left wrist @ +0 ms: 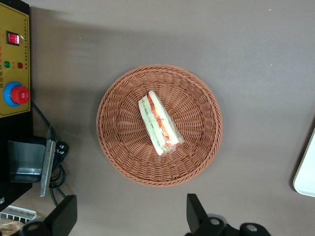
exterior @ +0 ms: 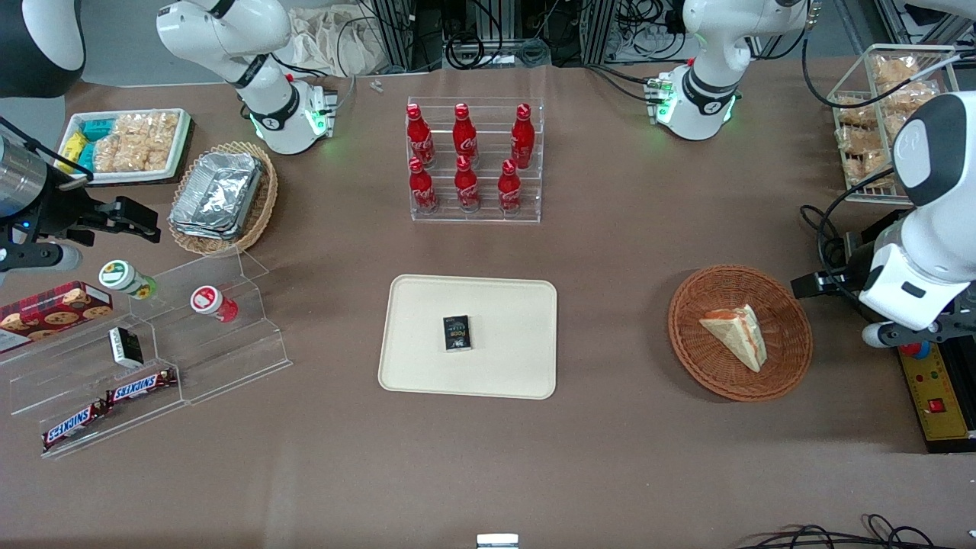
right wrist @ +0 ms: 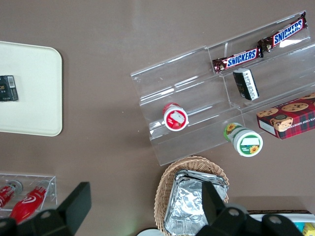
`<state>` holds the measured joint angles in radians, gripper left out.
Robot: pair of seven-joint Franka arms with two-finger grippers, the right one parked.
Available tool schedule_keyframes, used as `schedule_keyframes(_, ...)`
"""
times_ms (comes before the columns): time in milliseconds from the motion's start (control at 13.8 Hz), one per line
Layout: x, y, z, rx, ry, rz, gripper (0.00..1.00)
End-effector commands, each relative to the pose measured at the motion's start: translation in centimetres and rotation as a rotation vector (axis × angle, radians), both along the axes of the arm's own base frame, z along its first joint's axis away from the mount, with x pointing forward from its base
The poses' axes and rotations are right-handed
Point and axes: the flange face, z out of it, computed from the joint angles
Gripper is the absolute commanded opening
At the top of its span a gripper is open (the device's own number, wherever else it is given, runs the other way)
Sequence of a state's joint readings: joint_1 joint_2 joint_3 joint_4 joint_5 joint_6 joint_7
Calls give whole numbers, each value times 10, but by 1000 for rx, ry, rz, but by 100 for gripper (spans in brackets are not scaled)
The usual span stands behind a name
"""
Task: Place sandwich from basket to tray
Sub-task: 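Move the left gripper down over the wrapped sandwich in the wicker basket, then close the left gripper on the wrapped sandwich's edge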
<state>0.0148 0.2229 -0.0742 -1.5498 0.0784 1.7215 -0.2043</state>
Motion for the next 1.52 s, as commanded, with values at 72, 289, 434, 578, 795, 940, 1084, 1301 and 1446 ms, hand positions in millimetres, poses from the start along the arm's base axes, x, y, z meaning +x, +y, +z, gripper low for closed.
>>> schedule_keyframes(72,9,8,-5,23,0,30,100)
schedule_keyframes(289,12,14,-29,72,30,49,100)
schedule_keyframes(434,8,12,-55,76,20,149,100)
schedule_keyframes(578,3,5,-94,79,-24,336,100)
schedule_keyframes(795,7,-3,-136,87,-15,522,100)
schedule_keyframes(940,12,-9,-161,80,-11,544,100)
schedule_keyframes(1084,17,-3,-188,61,-14,565,100)
schedule_keyframes(1301,10,-2,-206,55,-13,568,100)
schedule_keyframes(1446,10,-2,-210,48,-23,567,100)
